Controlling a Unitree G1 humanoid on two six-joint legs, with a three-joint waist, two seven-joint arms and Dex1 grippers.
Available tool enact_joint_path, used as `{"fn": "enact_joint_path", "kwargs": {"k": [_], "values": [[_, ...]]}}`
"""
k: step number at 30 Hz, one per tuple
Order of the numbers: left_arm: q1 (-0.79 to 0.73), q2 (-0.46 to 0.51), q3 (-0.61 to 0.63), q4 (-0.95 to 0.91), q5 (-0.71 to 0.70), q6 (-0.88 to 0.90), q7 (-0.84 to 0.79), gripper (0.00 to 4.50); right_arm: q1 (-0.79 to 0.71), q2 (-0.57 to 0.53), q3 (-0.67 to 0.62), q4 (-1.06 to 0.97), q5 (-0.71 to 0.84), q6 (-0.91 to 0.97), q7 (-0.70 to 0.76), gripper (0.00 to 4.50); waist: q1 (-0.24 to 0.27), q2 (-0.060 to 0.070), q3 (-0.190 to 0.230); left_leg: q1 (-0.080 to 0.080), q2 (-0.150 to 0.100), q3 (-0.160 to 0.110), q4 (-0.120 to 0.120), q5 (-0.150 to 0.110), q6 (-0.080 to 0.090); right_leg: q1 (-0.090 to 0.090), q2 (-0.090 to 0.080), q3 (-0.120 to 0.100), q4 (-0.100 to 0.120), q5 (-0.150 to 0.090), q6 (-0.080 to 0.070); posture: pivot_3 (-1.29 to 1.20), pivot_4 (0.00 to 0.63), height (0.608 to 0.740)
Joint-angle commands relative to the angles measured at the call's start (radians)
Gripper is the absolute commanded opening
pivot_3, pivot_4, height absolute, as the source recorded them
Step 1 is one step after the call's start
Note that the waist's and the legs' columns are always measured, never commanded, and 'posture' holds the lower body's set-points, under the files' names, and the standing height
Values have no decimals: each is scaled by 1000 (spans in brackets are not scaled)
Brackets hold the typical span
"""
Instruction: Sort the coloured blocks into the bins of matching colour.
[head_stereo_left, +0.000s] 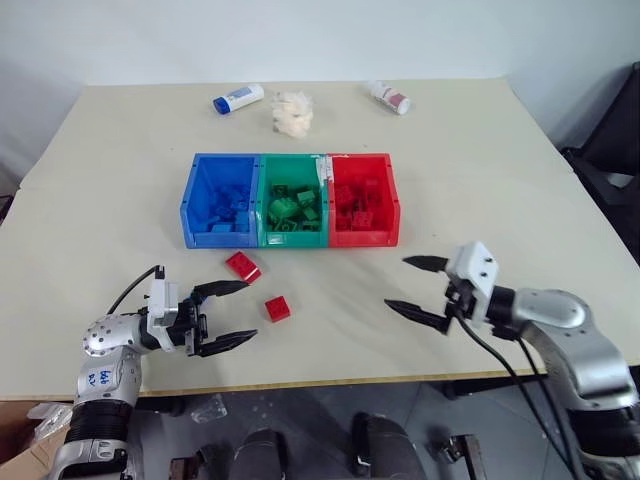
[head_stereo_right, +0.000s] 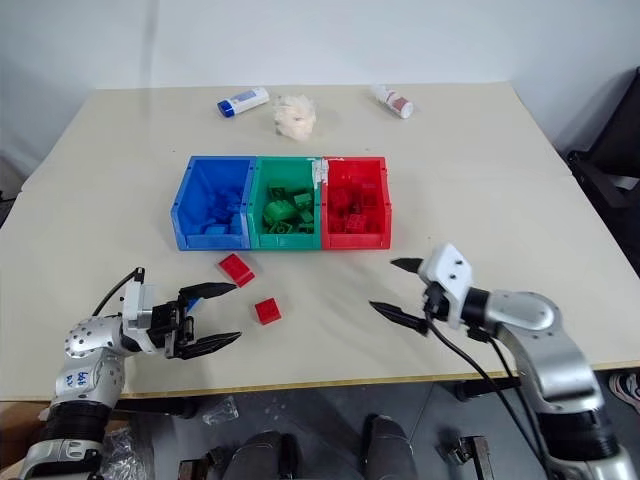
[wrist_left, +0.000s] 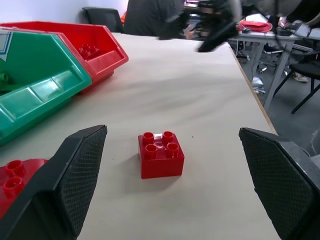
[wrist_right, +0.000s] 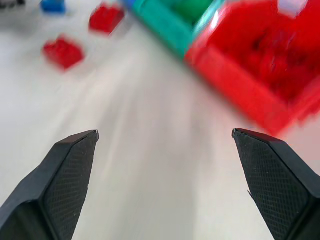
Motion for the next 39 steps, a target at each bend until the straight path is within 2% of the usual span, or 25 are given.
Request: {"fn": "enact_joint_path", "kwargs": {"k": [1,6,8,15,21,30,37,39], "values": [[-4,11,9,7,1,-16,-9,4500,45,-53,-51,-55,32,-15,46,4482,0,0,0,0,0,0,0,0,0,0,0,0,0,0,0,0,150,740],[-17,12,10,23,4,-19,-9,4500,-4,-49,7,-47,19,8,34,4482,0,0,0,1,0,0,0,0,0,0,0,1,0,0,0,0,150,740],[-21,11,10,25,4,-23,-8,4500,-58,-21,72,-36,3,28,22,4482,0,0,0,1,0,0,0,0,0,0,0,1,-1,0,0,0,150,740],[32,29,39,-23,-7,-17,10,4500,-291,210,343,65,-83,54,-30,4482,-3,0,0,1,0,1,0,0,-1,0,1,1,2,0,0,0,150,740],[120,33,58,-123,-22,3,50,4500,-425,392,471,266,-177,-26,-58,4482,-2,0,0,0,0,1,1,0,0,0,0,1,2,0,0,0,150,740],[228,38,88,-240,-35,28,105,4500,-477,510,537,425,-226,-119,-10,4482,-4,0,0,0,1,1,1,0,0,-1,0,1,3,0,0,0,150,740],[240,38,88,-256,-36,33,122,4500,-499,600,538,560,-289,-191,-78,4482,-6,0,0,0,1,1,1,0,-1,-2,1,1,4,0,-1,0,150,740],[231,37,85,-251,-34,34,122,4500,-502,618,530,577,-298,-184,-97,4108,-6,0,0,0,1,2,1,0,-1,-2,1,2,4,0,-1,0,150,740]]}}
